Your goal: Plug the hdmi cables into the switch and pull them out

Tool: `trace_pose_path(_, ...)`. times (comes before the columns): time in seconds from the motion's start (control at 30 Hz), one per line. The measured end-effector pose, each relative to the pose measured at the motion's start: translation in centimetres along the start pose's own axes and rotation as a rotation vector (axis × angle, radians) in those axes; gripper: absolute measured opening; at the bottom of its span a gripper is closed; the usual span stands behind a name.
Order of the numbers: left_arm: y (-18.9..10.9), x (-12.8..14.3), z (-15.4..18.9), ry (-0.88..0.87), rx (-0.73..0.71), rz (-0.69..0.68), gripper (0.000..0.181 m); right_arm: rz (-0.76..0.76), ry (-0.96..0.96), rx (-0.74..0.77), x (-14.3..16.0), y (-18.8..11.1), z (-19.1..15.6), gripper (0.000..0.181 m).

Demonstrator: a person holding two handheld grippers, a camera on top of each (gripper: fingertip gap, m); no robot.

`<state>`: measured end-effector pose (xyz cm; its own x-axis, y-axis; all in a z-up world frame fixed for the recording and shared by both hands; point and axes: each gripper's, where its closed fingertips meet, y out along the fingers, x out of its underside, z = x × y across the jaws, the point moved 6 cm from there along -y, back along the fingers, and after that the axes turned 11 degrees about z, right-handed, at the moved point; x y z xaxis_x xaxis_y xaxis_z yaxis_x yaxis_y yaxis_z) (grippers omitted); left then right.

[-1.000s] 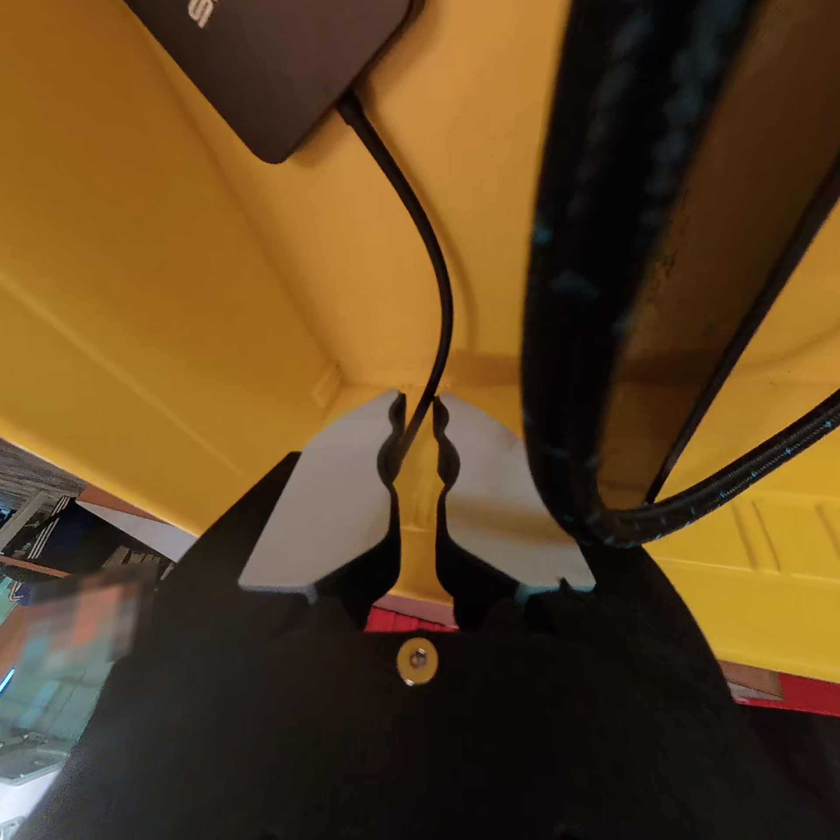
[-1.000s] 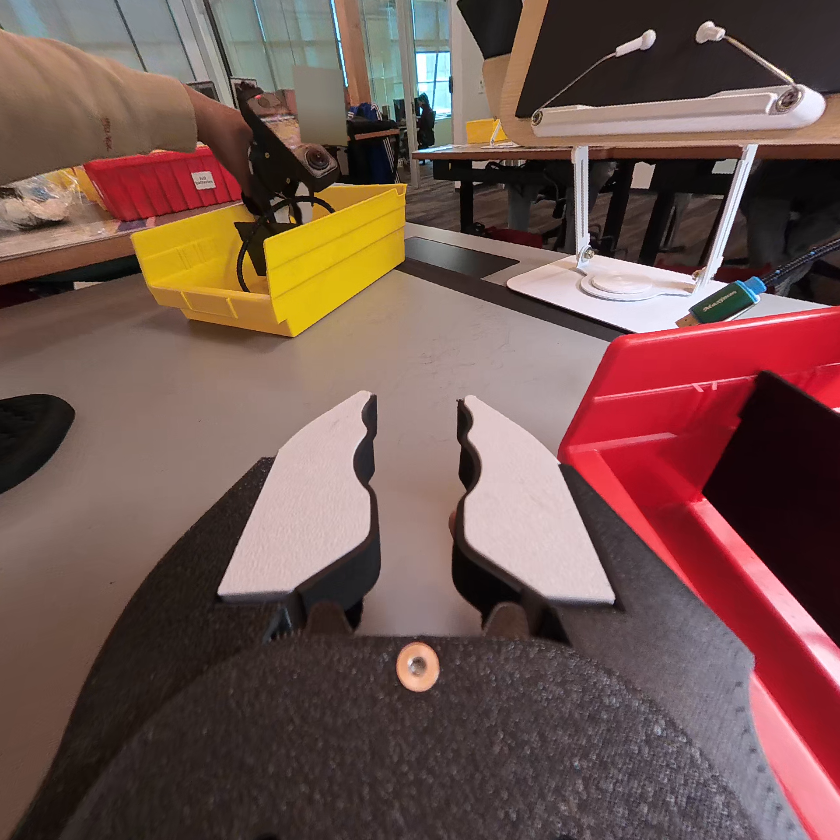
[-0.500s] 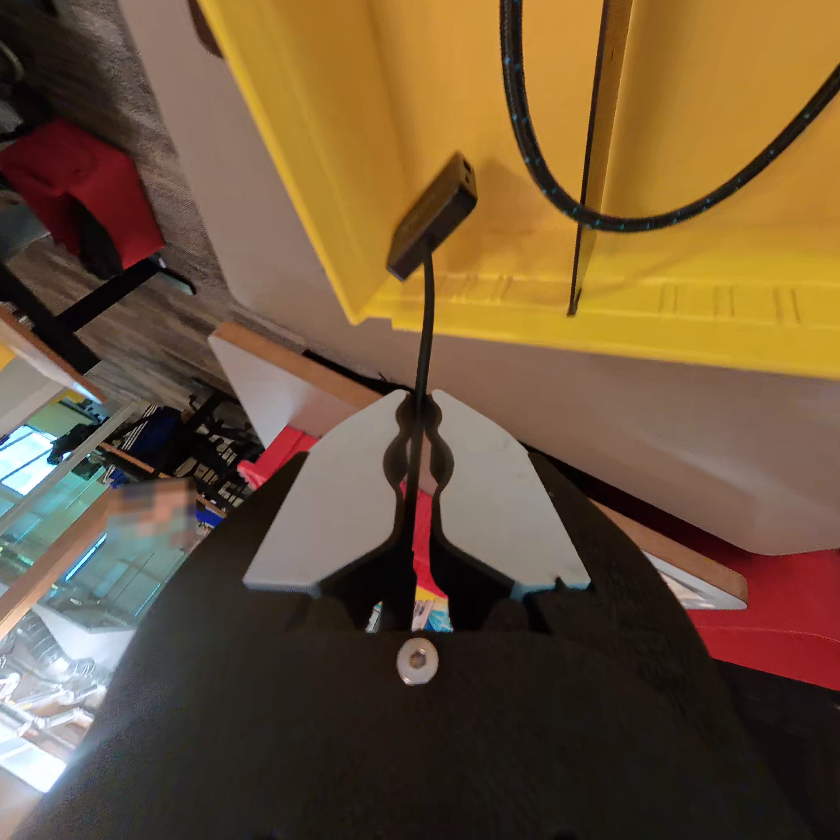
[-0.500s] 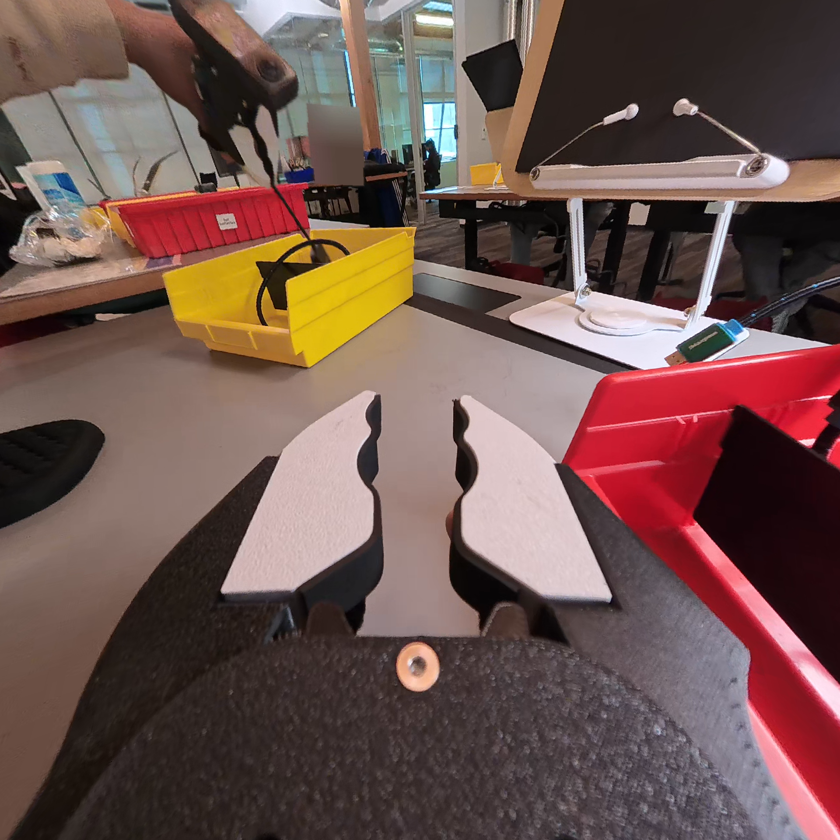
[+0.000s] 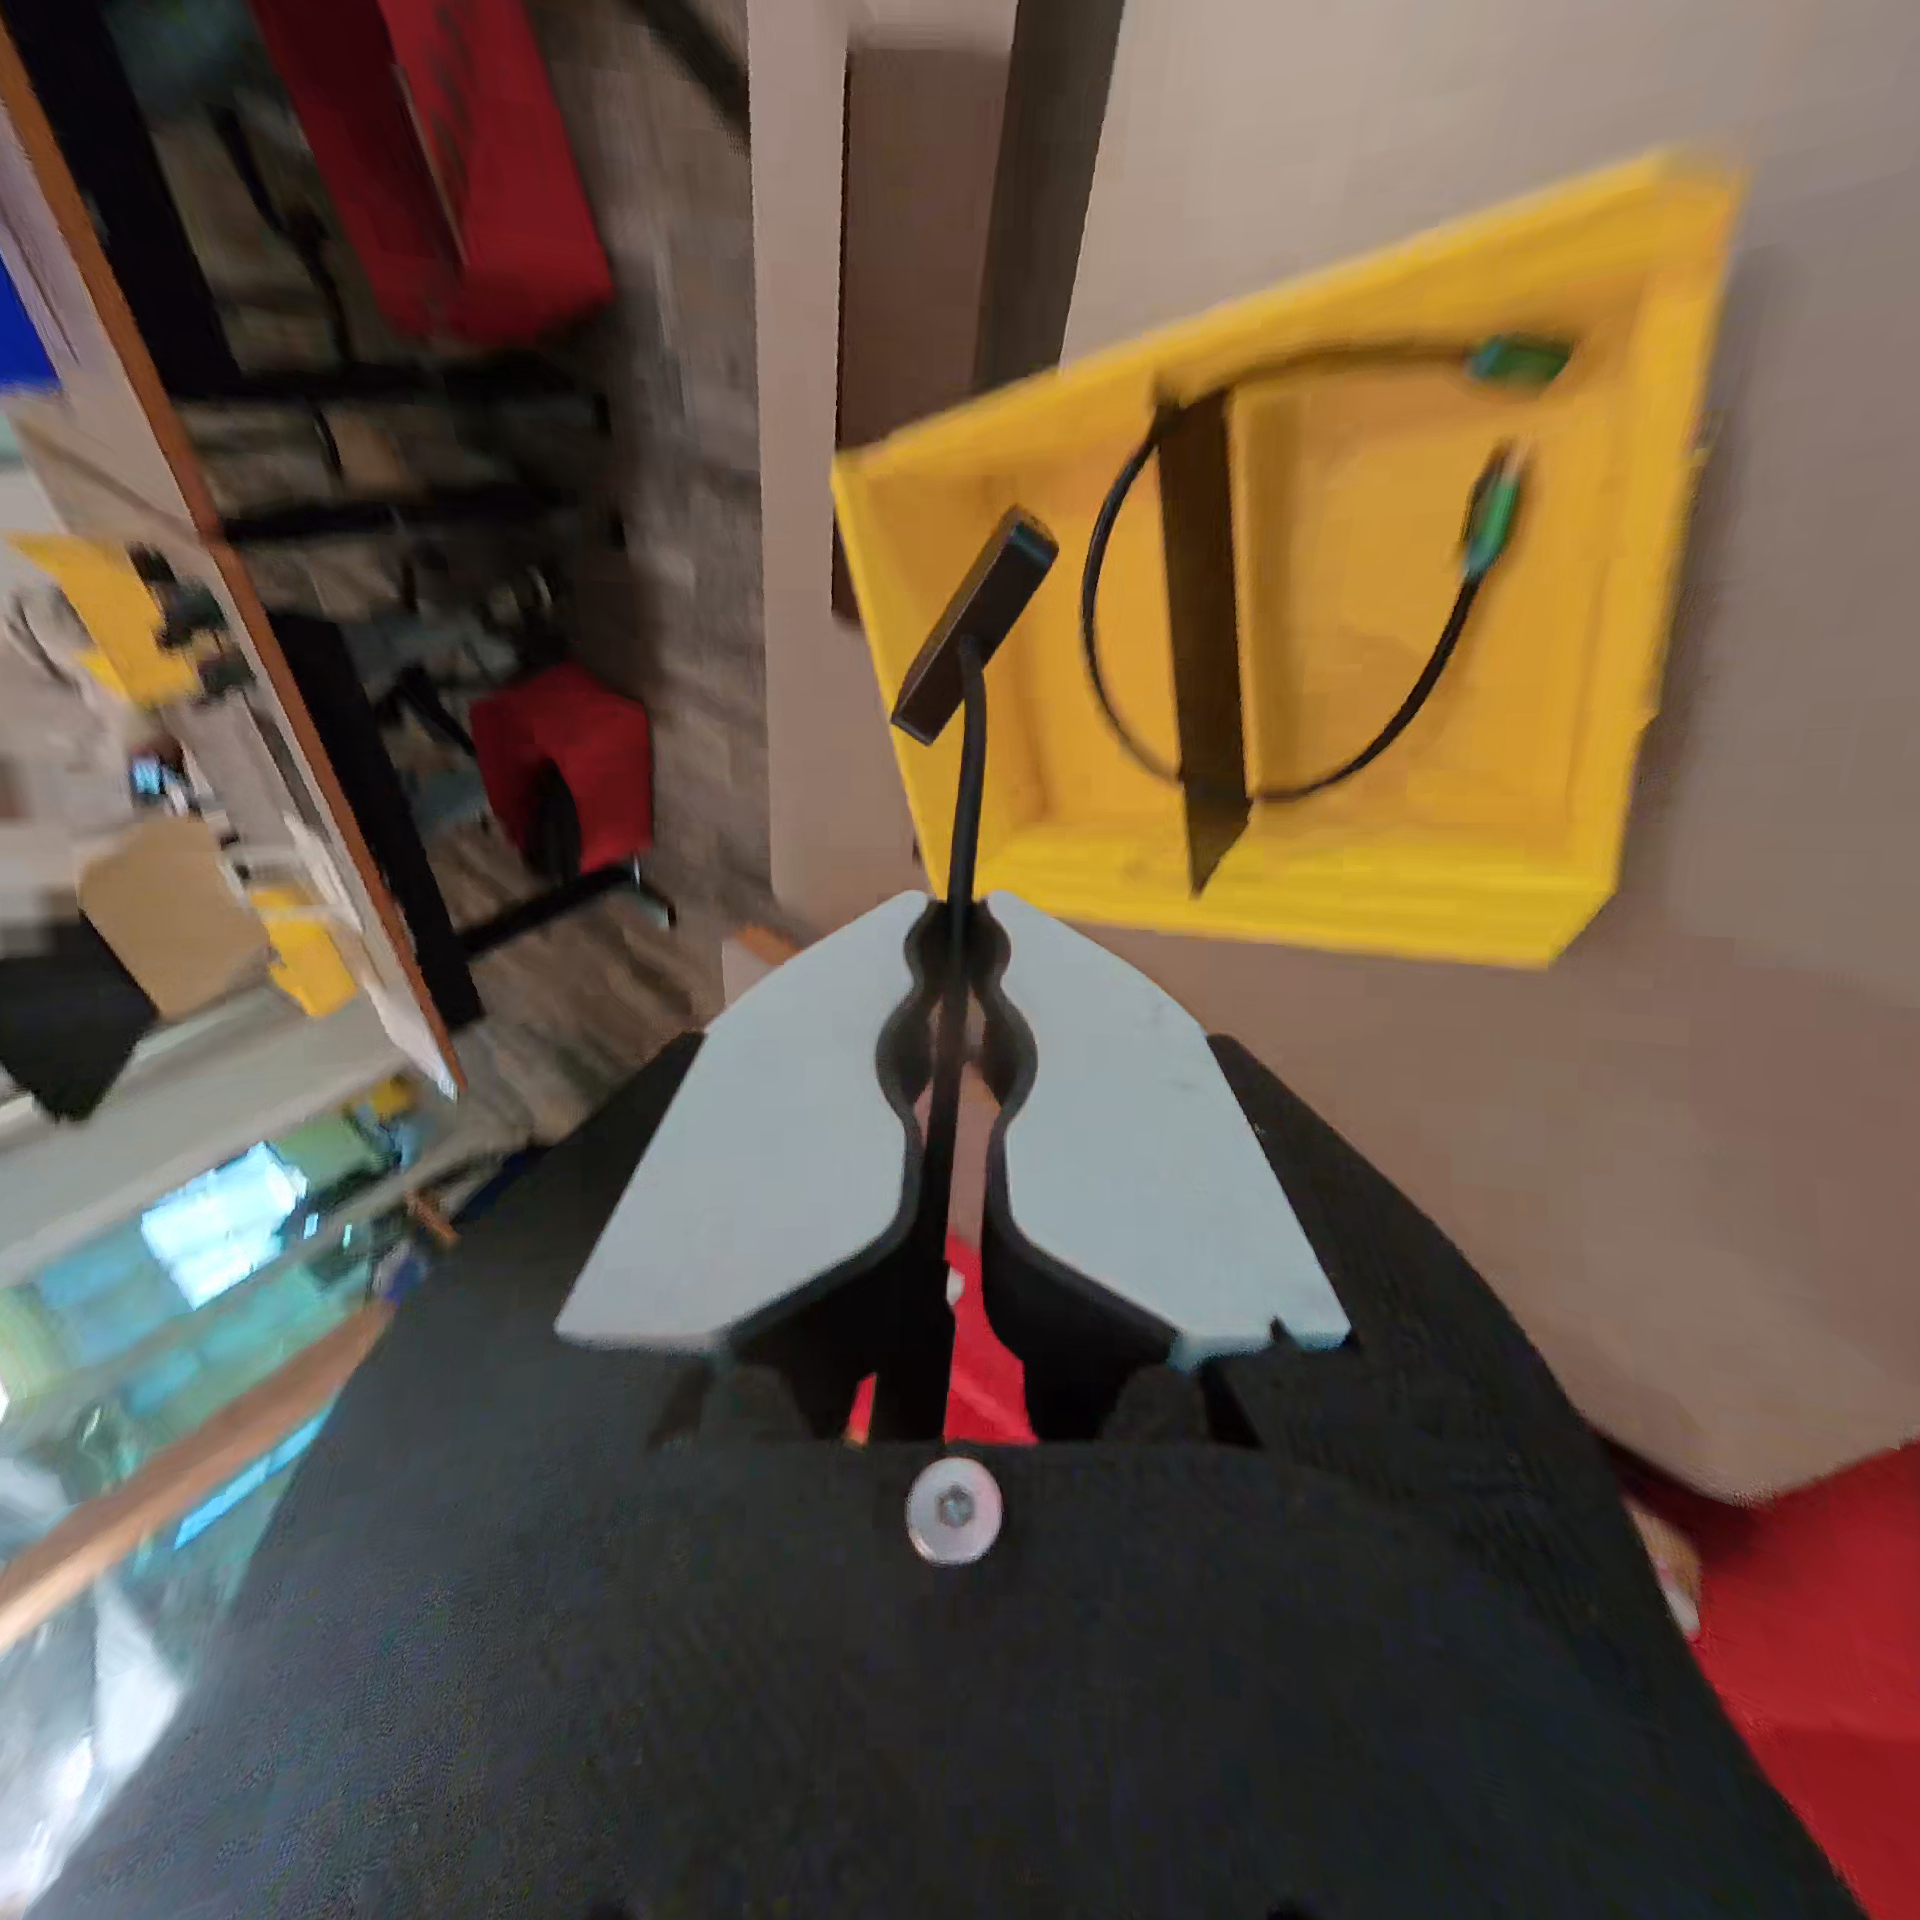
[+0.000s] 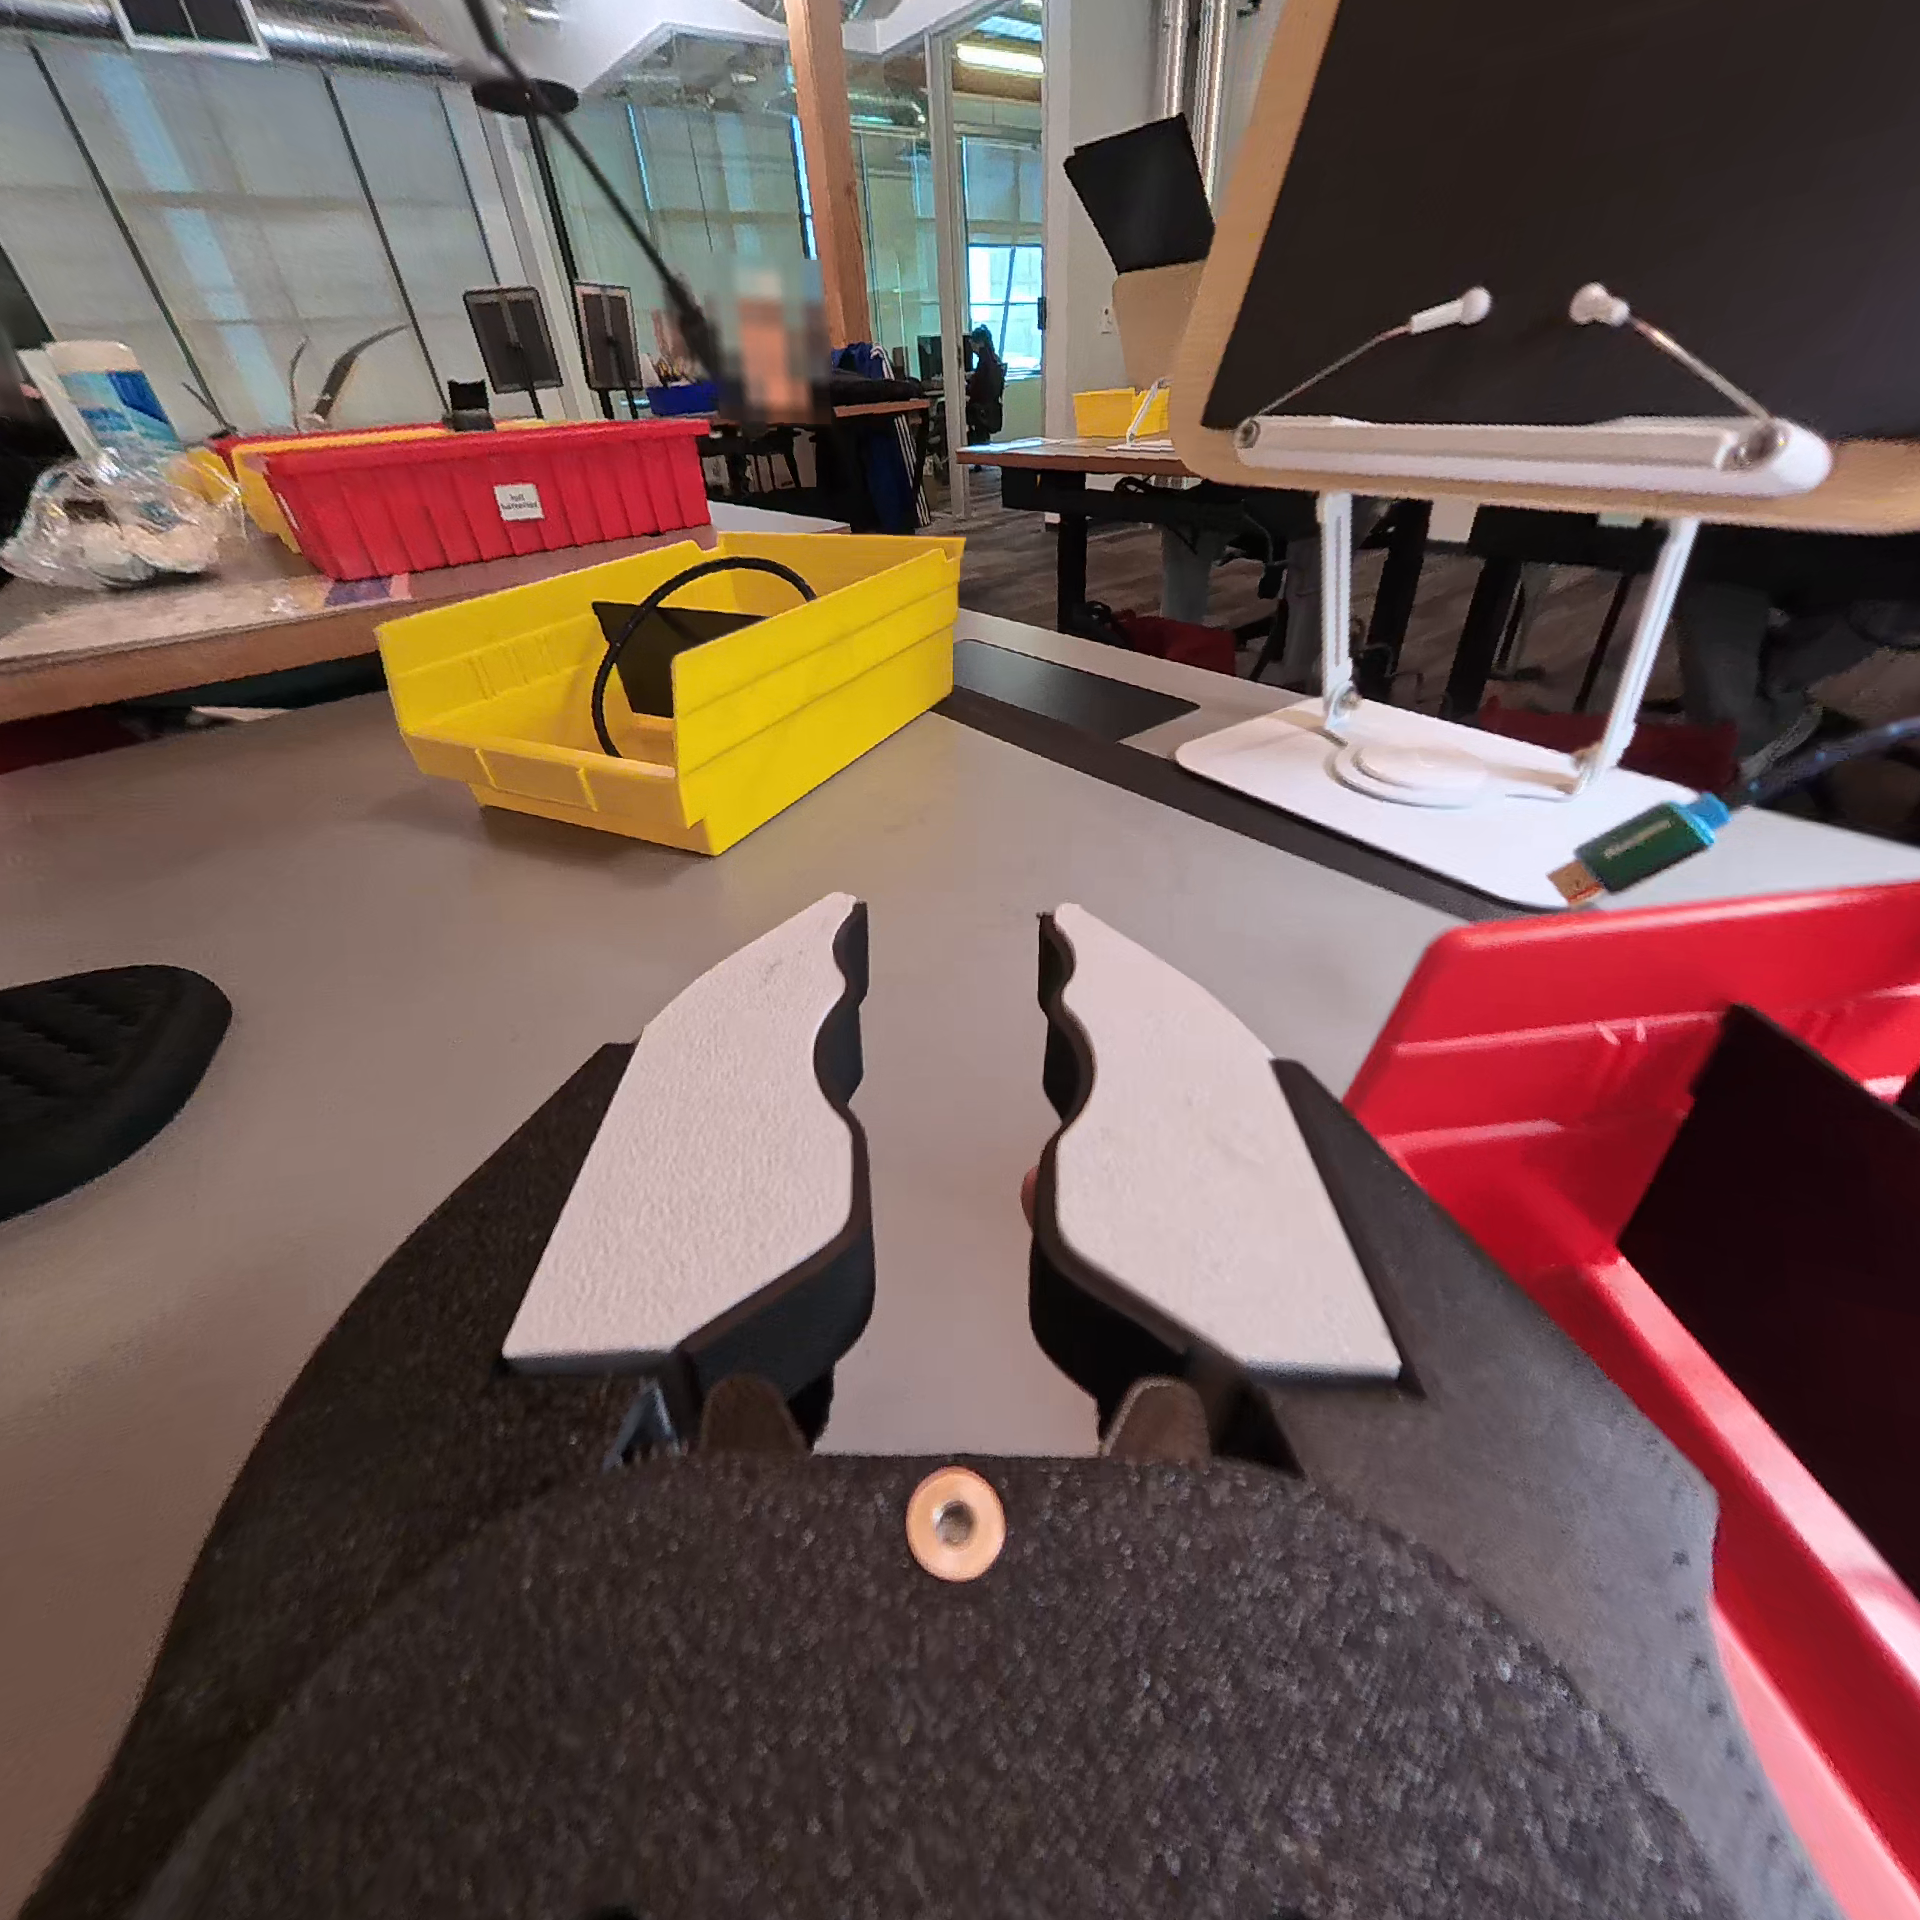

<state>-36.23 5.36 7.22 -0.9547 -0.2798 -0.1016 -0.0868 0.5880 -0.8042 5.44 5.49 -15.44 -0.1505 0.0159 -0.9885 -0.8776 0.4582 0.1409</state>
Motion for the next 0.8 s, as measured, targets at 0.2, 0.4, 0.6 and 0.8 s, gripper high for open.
trace_pose_path(0.2,-1.4,-9.3,4.8,0.031,0.053,0.441,0.005,-0.002,-0.205,0.0,-2.1,2.9,-2.0,0.038)
trace_pose_path(0.4,-1.6,-16.5,9.7,0.003,0.166,0.902,0.005,0.039,-0.438,0.068,-5.4,5.9,-1.7,0.059)
trace_pose_path(0.6,1.3,-17.7,11.0,-0.203,0.224,1.168,0.005,0.071,-0.519,-0.116,-6.5,5.4,-1.6,0.013)
trace_pose_path(0.8,5.7,-17.2,11.2,-0.432,0.136,1.127,0.026,-0.06,-0.459,-0.16,-7.8,3.3,1.0,0.013)
